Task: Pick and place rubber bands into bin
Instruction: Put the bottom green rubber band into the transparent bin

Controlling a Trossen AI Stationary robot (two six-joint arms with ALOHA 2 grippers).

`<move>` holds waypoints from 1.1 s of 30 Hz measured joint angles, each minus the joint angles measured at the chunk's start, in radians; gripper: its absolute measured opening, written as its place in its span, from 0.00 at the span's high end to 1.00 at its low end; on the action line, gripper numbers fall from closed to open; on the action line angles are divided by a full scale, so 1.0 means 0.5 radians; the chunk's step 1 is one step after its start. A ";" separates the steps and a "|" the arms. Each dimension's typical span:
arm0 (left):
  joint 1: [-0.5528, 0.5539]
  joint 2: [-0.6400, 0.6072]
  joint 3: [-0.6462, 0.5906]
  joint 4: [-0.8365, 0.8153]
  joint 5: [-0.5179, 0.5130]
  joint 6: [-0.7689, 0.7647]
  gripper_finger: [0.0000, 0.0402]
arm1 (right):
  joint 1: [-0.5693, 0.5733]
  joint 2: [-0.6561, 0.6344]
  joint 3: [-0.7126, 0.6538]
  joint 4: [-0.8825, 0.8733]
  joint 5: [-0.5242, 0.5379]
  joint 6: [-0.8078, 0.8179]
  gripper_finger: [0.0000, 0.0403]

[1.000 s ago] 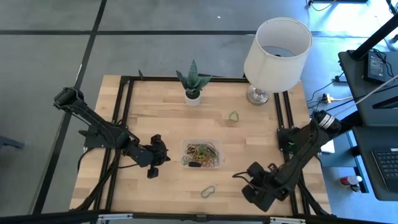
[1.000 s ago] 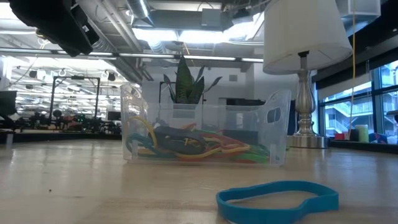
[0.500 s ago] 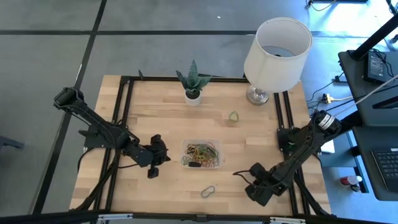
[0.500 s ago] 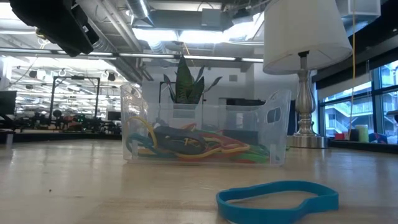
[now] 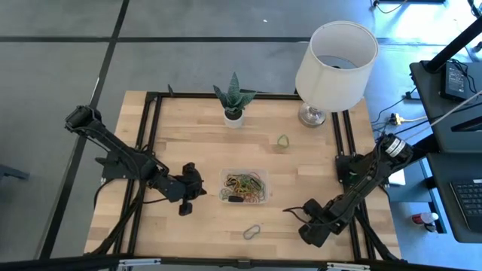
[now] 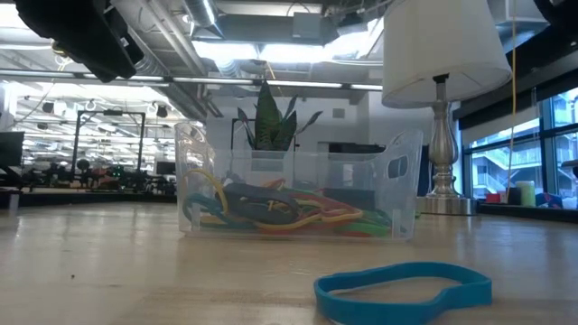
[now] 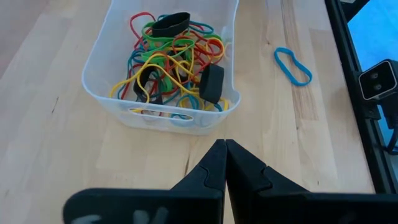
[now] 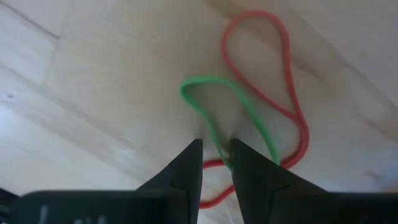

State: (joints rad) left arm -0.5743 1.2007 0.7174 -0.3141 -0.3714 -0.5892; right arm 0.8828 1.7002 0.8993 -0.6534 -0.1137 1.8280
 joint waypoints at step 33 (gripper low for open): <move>0.090 -0.114 -0.001 -0.171 0.024 0.098 1.00 | -0.034 0.086 1.079 -0.939 0.705 -0.003 1.00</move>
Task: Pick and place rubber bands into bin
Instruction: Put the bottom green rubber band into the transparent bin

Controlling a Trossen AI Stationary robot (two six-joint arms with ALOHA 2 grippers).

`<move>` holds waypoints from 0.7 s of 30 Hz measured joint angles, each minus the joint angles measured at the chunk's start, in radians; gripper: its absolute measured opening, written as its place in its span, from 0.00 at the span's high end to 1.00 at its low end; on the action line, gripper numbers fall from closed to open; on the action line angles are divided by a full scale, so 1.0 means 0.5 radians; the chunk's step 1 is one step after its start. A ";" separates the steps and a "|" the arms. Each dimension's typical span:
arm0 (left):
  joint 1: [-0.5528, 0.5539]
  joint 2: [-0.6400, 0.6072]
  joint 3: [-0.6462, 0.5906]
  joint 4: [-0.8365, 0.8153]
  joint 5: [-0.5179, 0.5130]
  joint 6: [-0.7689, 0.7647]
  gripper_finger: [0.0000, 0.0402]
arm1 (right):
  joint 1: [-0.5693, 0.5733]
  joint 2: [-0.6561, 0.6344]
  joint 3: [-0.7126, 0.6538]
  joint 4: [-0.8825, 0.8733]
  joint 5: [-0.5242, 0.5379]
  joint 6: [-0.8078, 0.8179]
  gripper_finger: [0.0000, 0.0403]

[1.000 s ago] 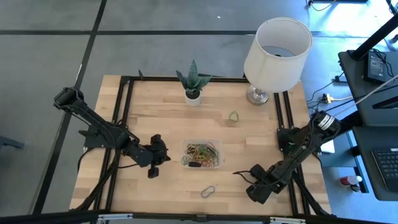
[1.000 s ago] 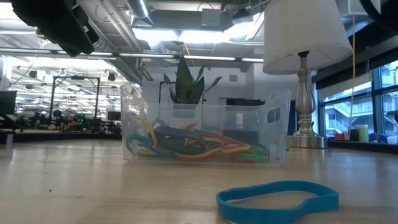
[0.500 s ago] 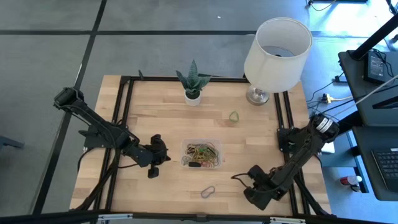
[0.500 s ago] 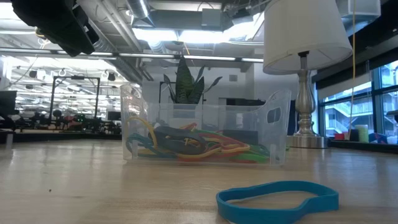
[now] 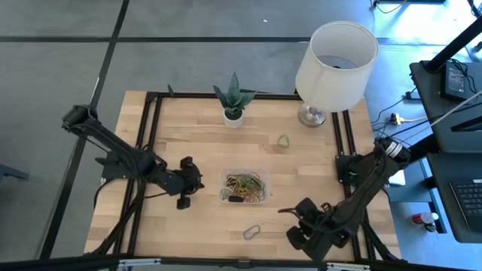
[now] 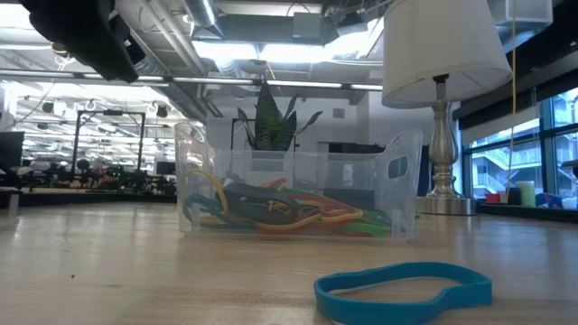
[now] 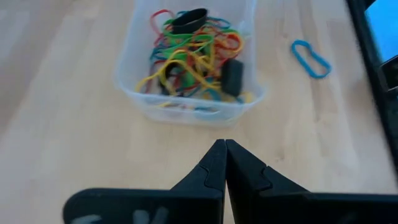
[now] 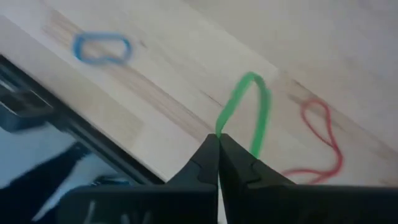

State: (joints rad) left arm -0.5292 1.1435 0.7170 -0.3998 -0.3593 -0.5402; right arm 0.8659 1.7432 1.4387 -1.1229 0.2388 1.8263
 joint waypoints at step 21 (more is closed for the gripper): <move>0.226 -0.690 -0.148 -0.471 0.042 0.724 1.00 | -0.780 0.660 0.704 0.907 0.277 -1.044 1.00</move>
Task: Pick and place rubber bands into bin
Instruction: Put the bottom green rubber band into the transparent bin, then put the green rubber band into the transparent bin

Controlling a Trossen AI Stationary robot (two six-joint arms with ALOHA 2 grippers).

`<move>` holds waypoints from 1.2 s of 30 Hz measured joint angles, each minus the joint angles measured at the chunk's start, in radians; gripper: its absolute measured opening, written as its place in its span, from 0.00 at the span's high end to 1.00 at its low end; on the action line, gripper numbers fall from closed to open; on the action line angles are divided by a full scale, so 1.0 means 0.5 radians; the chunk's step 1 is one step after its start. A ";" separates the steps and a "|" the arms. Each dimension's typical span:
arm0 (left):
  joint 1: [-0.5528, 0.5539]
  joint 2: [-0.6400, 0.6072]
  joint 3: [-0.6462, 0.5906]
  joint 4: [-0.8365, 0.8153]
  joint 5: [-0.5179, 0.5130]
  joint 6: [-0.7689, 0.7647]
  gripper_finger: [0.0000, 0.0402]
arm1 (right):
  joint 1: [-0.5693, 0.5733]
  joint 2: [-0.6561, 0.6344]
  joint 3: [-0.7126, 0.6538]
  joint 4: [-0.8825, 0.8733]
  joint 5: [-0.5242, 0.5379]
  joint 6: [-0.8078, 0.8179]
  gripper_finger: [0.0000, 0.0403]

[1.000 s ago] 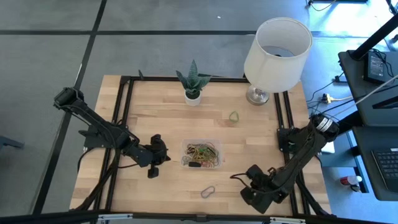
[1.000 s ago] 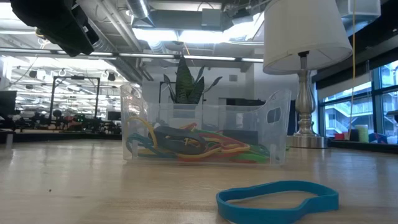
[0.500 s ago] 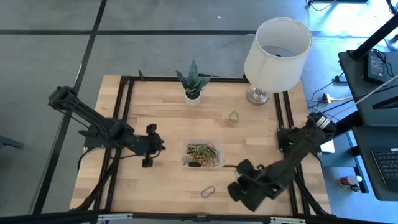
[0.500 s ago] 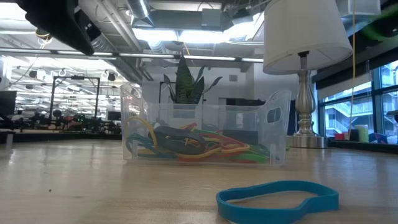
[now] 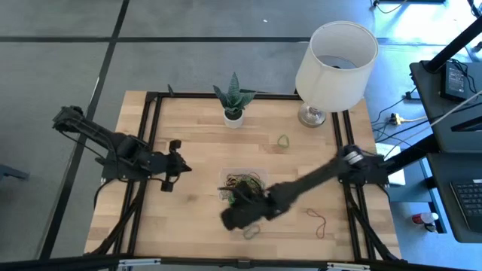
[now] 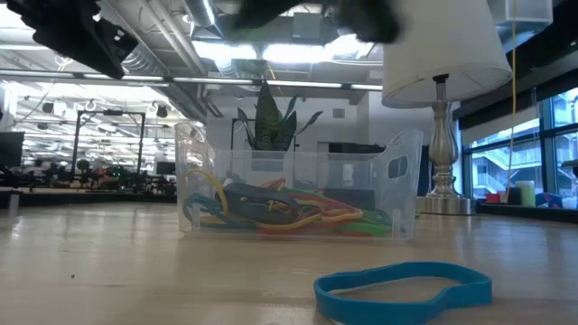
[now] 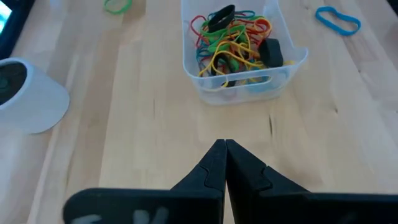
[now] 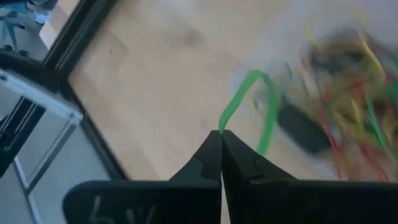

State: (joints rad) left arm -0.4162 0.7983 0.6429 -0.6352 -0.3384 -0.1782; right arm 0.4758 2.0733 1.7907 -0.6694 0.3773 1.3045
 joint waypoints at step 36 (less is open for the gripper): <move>-0.001 -0.227 -0.101 -0.041 0.286 -0.004 1.00 | -0.394 0.611 0.854 -0.875 -0.218 0.057 0.68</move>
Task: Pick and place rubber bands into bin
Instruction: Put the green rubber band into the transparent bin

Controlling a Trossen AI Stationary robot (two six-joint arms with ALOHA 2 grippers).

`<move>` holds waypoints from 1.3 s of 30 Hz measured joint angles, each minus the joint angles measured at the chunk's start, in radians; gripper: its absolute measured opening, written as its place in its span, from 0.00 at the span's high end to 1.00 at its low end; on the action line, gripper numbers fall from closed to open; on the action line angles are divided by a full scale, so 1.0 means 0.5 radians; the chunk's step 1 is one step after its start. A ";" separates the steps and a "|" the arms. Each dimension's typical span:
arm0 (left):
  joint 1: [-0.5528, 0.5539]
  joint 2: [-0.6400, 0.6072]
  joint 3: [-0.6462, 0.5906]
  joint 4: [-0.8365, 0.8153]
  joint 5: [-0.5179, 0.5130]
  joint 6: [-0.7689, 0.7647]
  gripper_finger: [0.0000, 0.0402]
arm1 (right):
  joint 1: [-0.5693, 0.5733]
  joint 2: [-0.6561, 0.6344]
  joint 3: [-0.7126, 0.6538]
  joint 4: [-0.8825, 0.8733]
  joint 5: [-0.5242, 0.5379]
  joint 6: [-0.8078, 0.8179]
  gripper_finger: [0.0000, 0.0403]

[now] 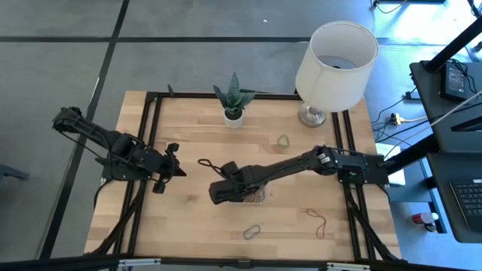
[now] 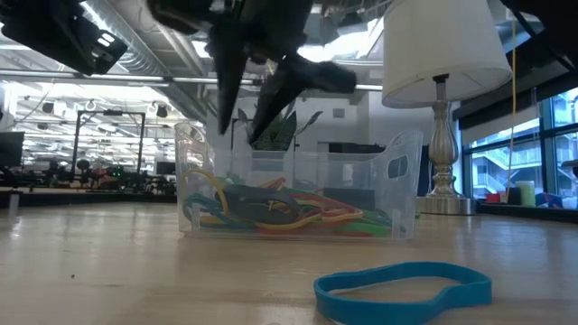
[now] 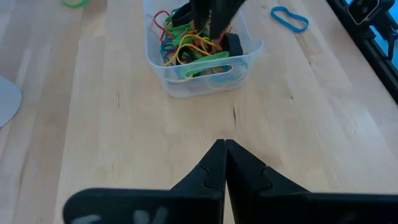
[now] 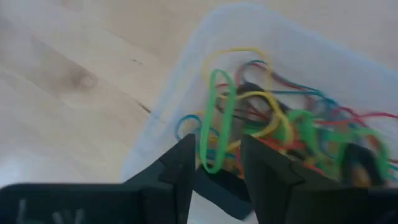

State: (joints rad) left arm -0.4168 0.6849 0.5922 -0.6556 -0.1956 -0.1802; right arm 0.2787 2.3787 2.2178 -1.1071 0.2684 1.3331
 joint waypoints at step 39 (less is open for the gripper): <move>0.000 0.323 0.003 0.452 -0.052 -0.104 1.00 | 0.514 -0.221 -0.130 -0.899 0.087 -0.187 1.00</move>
State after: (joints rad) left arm -0.4168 0.8463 0.5938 -0.4296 -0.2216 -0.2320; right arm 0.5359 2.2681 2.1528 -1.5564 0.3120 1.2398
